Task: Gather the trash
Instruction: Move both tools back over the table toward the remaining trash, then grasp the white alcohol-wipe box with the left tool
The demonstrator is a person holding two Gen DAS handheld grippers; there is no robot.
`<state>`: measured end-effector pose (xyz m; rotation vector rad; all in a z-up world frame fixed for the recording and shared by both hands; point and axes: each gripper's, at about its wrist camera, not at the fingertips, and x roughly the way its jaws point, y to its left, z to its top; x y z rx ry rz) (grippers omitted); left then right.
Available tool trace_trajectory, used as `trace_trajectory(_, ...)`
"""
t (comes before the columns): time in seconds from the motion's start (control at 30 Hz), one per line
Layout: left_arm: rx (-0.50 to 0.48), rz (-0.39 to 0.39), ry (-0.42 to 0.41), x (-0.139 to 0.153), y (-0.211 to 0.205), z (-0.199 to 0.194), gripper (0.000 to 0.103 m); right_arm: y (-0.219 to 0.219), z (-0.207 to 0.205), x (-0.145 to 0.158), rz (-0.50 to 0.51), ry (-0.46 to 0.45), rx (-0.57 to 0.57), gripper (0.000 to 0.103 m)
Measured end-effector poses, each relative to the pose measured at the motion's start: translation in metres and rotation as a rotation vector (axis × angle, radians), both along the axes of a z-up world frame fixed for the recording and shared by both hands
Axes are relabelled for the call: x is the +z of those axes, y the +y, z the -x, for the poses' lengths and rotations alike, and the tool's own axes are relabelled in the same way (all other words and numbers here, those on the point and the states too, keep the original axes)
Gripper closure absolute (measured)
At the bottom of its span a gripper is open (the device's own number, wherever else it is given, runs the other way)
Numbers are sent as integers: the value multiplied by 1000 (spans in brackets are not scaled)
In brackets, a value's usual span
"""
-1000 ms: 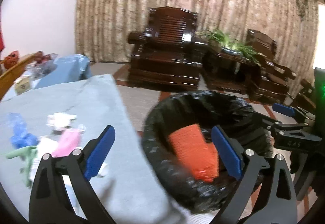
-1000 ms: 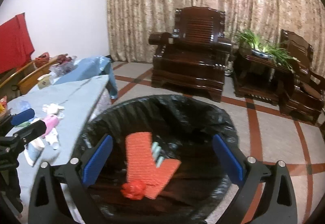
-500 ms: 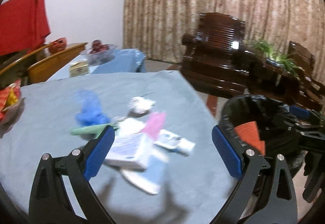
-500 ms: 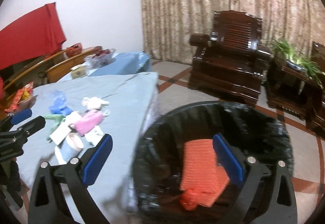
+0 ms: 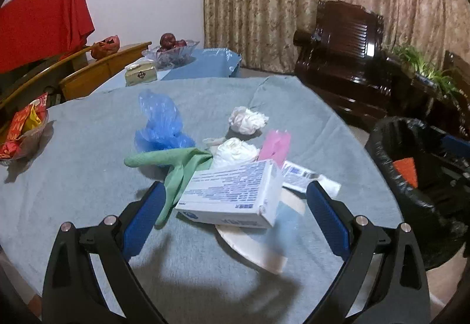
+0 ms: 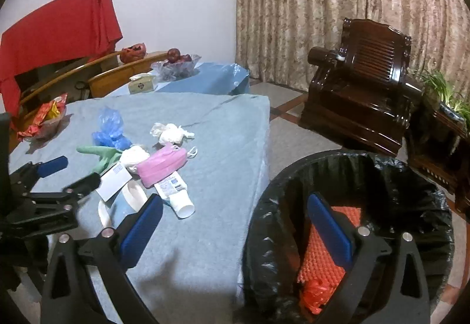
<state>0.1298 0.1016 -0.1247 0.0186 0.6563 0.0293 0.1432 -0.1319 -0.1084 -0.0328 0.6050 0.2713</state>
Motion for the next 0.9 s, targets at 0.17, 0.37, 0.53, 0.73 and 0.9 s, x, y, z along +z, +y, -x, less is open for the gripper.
trace_trajectory(0.17, 20, -10, 24, -14, 7, -5, 9, 13, -5, -3, 8, 7, 27, 6)
trace_trajectory(0.37, 53, -4, 51, -23, 25, -1, 9, 31, -8, -9, 19, 15, 65, 6)
trace_trajectory(0.53, 78, -8, 56, -24, 38, 9, 8, 41, -9, -13, 26, 27, 90, 6)
trace_trajectory(0.73, 131, -34, 71, -24, 61, 23, 8, 50, -11, -17, 28, 39, 105, 6)
trace_trajectory(0.9, 166, -38, 79, -23, 76, 34, 8, 58, -12, -20, 35, 49, 123, 6)
